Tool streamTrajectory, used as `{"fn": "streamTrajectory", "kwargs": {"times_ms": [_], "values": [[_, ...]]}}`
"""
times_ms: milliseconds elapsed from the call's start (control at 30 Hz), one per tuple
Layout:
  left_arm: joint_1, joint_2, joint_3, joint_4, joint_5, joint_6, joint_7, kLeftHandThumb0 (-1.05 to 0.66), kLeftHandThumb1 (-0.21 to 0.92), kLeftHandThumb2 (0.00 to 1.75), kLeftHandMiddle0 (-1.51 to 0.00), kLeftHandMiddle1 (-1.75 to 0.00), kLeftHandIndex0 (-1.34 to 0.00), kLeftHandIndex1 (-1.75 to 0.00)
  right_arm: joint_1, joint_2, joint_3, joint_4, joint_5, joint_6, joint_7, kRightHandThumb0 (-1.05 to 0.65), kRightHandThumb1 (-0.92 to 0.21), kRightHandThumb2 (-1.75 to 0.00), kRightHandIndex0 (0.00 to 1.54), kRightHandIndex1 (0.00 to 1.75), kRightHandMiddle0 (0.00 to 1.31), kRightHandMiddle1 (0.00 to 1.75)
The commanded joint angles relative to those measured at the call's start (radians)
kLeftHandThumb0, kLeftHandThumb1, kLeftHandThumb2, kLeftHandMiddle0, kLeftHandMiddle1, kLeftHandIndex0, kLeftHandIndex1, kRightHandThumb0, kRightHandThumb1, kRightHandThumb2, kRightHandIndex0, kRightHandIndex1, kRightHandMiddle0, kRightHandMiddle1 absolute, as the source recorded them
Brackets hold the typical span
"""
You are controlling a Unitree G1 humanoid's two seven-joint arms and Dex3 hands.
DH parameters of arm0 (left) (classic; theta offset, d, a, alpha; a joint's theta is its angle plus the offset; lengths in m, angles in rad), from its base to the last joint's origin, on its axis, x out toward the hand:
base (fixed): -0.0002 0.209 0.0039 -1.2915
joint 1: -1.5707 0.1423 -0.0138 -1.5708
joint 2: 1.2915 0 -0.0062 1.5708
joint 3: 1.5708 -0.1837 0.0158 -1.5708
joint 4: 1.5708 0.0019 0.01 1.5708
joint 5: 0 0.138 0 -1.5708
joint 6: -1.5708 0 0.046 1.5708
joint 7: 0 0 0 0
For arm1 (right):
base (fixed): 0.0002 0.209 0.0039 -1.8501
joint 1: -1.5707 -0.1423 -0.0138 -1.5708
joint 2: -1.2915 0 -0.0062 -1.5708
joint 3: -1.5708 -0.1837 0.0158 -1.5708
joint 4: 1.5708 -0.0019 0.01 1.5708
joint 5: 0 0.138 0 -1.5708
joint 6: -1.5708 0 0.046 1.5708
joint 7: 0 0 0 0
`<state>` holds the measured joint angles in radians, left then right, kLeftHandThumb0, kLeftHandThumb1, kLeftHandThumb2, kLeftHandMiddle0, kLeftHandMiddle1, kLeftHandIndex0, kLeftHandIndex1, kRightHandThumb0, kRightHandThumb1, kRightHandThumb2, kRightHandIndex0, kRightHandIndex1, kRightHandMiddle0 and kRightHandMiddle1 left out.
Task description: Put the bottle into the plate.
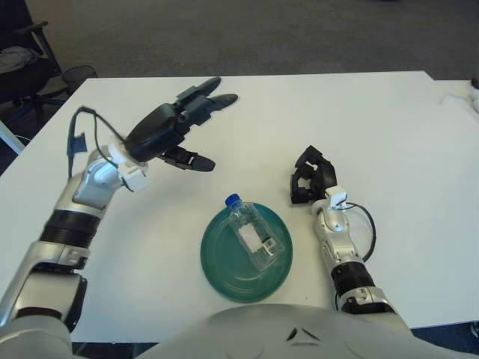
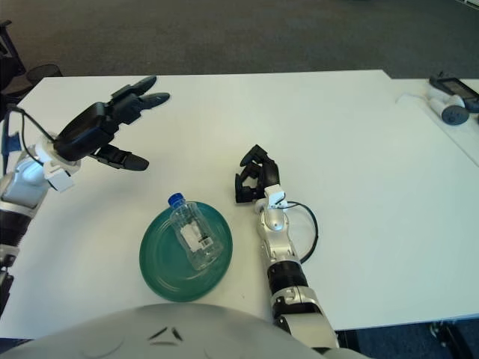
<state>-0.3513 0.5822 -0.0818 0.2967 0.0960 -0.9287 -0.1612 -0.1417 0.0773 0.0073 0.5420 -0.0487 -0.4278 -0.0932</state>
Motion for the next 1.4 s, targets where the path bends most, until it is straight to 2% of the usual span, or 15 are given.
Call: {"fn": "streamTrajectory", "kwargs": {"times_ms": [0, 333, 500, 600, 633, 667, 700, 733, 800, 833, 900, 1000, 1067, 1200, 1367], "values": [[-0.005, -0.057, 0.049, 0.039, -0.051, 0.035, 0.028, -0.98, 0.91, 0.35, -0.22, -0.12, 0.00, -0.88, 0.053, 0.001, -0.008, 0.075, 0.010, 0.045, 0.002, 0.00, 0.06, -1.72, 0.92, 1.67, 0.67, 1.75], [-0.033, -0.154, 0.142, 0.138, -0.118, 0.172, 0.052, -0.85, 0.92, 0.49, -0.22, -0.15, 0.00, -0.86, 0.054, -0.003, -0.010, 0.067, 0.009, 0.055, 0.009, 0.00, 0.05, -1.71, 0.91, 1.68, 0.66, 1.75], [-0.010, -0.203, 0.172, 0.144, -0.139, 0.241, 0.067, -0.75, 0.92, 0.52, -0.23, -0.17, 0.00, -0.84, 0.059, -0.001, -0.011, 0.055, 0.005, 0.063, 0.006, 0.00, 0.04, -1.71, 0.90, 1.68, 0.65, 1.75], [0.021, -0.236, 0.188, 0.140, -0.162, 0.285, 0.070, -0.65, 0.84, 0.61, -0.22, -0.28, 0.00, -0.96, 0.062, -0.002, -0.010, 0.049, -0.004, 0.070, -0.005, 0.00, 0.04, -1.71, 0.90, 1.68, 0.65, 1.75], [0.020, -0.249, 0.194, 0.159, -0.171, 0.296, 0.070, -0.63, 0.80, 0.67, -0.19, -0.38, 0.00, -1.03, 0.063, -0.003, -0.009, 0.049, -0.009, 0.071, -0.010, 0.00, 0.04, -1.71, 0.90, 1.68, 0.65, 1.75], [0.014, -0.269, 0.204, 0.228, -0.184, 0.291, 0.069, -0.57, 0.81, 0.65, -0.21, -0.48, -0.06, -1.16, 0.060, -0.003, -0.011, 0.056, -0.008, 0.071, -0.011, 0.00, 0.04, -1.71, 0.90, 1.68, 0.65, 1.75], [0.008, -0.283, 0.211, 0.277, -0.193, 0.286, 0.067, -0.54, 0.79, 0.66, -0.23, -0.64, -0.13, -1.26, 0.058, -0.004, -0.012, 0.062, -0.007, 0.071, -0.012, 0.00, 0.05, -1.71, 0.91, 1.67, 0.66, 1.75], [0.007, -0.303, 0.220, 0.330, -0.206, 0.283, 0.068, -0.48, 0.75, 0.71, -0.24, -0.89, -0.22, -1.40, 0.058, -0.005, -0.014, 0.067, -0.004, 0.068, -0.010, 0.00, 0.05, -1.71, 0.91, 1.66, 0.66, 1.75], [0.015, -0.332, 0.228, 0.357, -0.214, 0.285, 0.076, -0.25, 0.61, 0.90, -0.38, -1.23, -0.31, -1.55, 0.057, -0.004, -0.015, 0.072, -0.001, 0.064, -0.006, 0.00, 0.06, -1.71, 0.92, 1.65, 0.67, 1.75], [0.020, -0.342, 0.229, 0.353, -0.213, 0.287, 0.082, -0.16, 0.48, 1.05, -0.48, -1.42, -0.41, -1.54, 0.057, -0.004, -0.015, 0.074, 0.000, 0.062, -0.005, 0.00, 0.06, -1.71, 0.92, 1.65, 0.67, 1.75], [0.026, -0.366, 0.231, 0.376, -0.205, 0.289, 0.100, -0.09, 0.34, 1.21, -0.59, -1.58, -0.51, -1.51, 0.062, -0.001, -0.013, 0.065, 0.000, 0.059, -0.005, 0.00, 0.06, -1.71, 0.92, 1.65, 0.67, 1.75], [0.042, -0.400, 0.230, 0.396, -0.190, 0.301, 0.127, -0.04, 0.20, 1.37, -0.70, -1.69, -0.62, -1.48, 0.071, 0.002, -0.010, 0.049, -0.005, 0.058, -0.009, 0.00, 0.07, -1.72, 0.93, 1.64, 0.67, 1.75], [0.065, -0.435, 0.228, 0.415, -0.181, 0.323, 0.155, -0.02, 0.07, 1.54, -0.79, -1.72, -0.66, -1.57, 0.075, 0.003, -0.010, 0.046, 0.000, 0.053, -0.003, 0.00, 0.07, -1.71, 0.93, 1.62, 0.68, 1.75], [0.096, -0.481, 0.234, 0.477, -0.185, 0.361, 0.182, -0.01, 0.05, 1.61, -0.81, -1.73, -0.61, -1.70, 0.078, 0.000, -0.010, 0.041, 0.009, 0.049, 0.014, 0.00, 0.07, -1.72, 0.94, 1.63, 0.68, 1.75], [0.111, -0.501, 0.238, 0.553, -0.184, 0.369, 0.179, 0.00, 0.05, 1.61, -0.83, -1.70, -0.58, -1.74, 0.082, -0.004, -0.013, 0.035, 0.006, 0.056, 0.016, 0.00, 0.07, -1.72, 0.94, 1.63, 0.68, 1.75]]}}
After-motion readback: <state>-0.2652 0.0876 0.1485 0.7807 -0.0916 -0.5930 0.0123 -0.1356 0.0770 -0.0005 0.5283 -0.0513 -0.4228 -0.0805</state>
